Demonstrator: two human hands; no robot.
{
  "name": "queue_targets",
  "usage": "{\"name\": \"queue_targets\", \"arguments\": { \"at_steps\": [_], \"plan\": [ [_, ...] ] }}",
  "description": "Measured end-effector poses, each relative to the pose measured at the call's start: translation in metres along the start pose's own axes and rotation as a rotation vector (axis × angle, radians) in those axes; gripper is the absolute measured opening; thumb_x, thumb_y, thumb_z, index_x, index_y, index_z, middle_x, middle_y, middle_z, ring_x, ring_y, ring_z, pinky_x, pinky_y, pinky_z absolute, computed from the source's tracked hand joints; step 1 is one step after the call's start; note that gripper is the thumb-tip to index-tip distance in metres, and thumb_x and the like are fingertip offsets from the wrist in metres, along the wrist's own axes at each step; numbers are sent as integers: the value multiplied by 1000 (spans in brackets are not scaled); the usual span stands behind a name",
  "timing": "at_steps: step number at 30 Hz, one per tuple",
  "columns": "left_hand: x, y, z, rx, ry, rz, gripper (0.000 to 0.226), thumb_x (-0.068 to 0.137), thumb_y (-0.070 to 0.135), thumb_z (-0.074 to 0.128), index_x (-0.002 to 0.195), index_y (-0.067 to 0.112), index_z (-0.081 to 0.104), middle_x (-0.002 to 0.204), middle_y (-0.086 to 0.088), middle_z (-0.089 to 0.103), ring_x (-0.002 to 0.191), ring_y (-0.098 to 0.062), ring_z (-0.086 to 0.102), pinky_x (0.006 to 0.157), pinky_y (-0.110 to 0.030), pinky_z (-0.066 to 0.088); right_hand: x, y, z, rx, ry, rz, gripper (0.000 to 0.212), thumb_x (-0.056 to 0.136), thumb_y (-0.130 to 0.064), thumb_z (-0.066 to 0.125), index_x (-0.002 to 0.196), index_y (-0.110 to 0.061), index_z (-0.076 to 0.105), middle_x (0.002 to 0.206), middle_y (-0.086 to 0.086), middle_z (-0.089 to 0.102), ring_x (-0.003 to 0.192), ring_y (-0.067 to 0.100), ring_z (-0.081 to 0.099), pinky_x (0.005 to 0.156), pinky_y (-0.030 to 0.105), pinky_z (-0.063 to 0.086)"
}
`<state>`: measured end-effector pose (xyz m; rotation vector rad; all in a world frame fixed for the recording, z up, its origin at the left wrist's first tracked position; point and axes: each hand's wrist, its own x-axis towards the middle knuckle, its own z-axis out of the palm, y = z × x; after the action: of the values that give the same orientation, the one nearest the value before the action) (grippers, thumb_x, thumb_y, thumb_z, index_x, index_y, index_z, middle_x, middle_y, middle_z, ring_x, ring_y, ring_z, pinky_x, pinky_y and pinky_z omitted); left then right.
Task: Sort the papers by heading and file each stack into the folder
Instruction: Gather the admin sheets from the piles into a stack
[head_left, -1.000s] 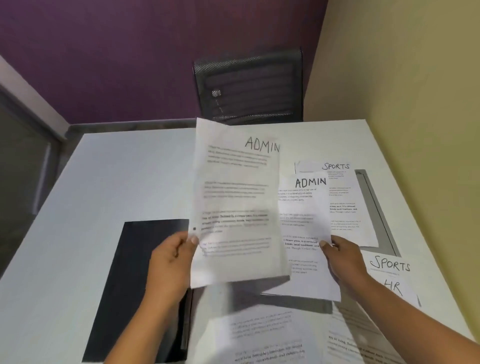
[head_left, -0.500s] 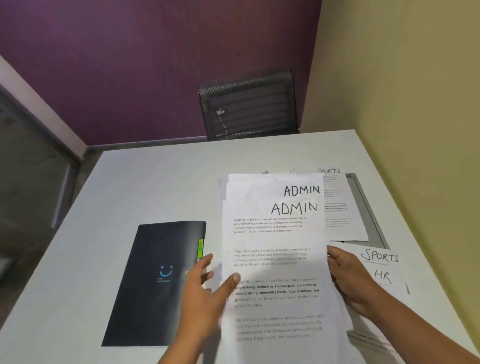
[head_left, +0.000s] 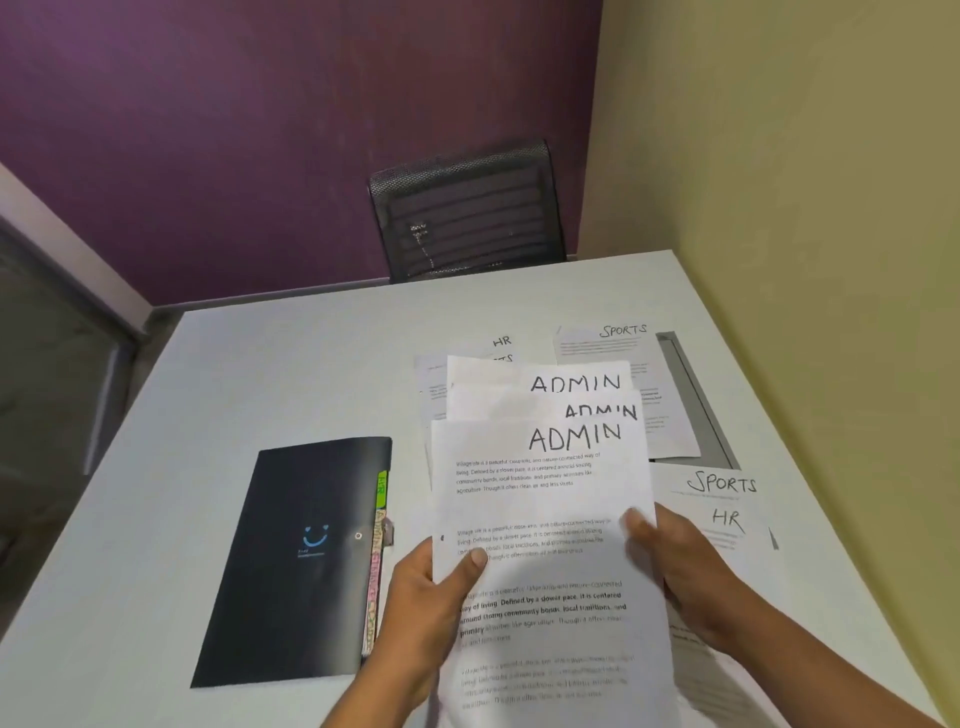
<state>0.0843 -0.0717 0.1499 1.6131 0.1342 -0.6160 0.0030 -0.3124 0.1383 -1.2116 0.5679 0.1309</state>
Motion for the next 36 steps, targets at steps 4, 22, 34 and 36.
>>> {"name": "queue_targets", "arguments": {
  "at_steps": [4,22,34,36],
  "plan": [
    [-1,5,5,88,11,147,31,79,4,78,104,19,69,98,5,78,91,-14,74,76,-29,59,-6,-5,8,-196,131,-154,28,80,-27,80,103,-12,73,93,3,79,87,23,76,69,32,58],
    [39,-14,7,194,-28,433,23,81,5,78,93,24,76,95,8,75,93,-10,70,78,-24,55,5,-4,11,-409,145,-438,31,80,5,75,101,-18,77,104,4,76,102,21,69,90,46,55],
    [61,-36,11,125,18,257,29,81,13,78,105,26,67,92,21,71,91,2,67,74,-5,50,20,9,16,-639,165,-253,40,77,-12,82,101,-39,64,101,-7,75,100,17,70,86,27,58],
    [66,-37,11,120,23,232,34,83,12,77,113,21,65,97,14,69,90,6,65,73,-3,48,26,12,15,-725,174,-223,35,76,-29,83,102,-38,62,105,-5,71,102,20,68,91,45,57]
  ]
}}
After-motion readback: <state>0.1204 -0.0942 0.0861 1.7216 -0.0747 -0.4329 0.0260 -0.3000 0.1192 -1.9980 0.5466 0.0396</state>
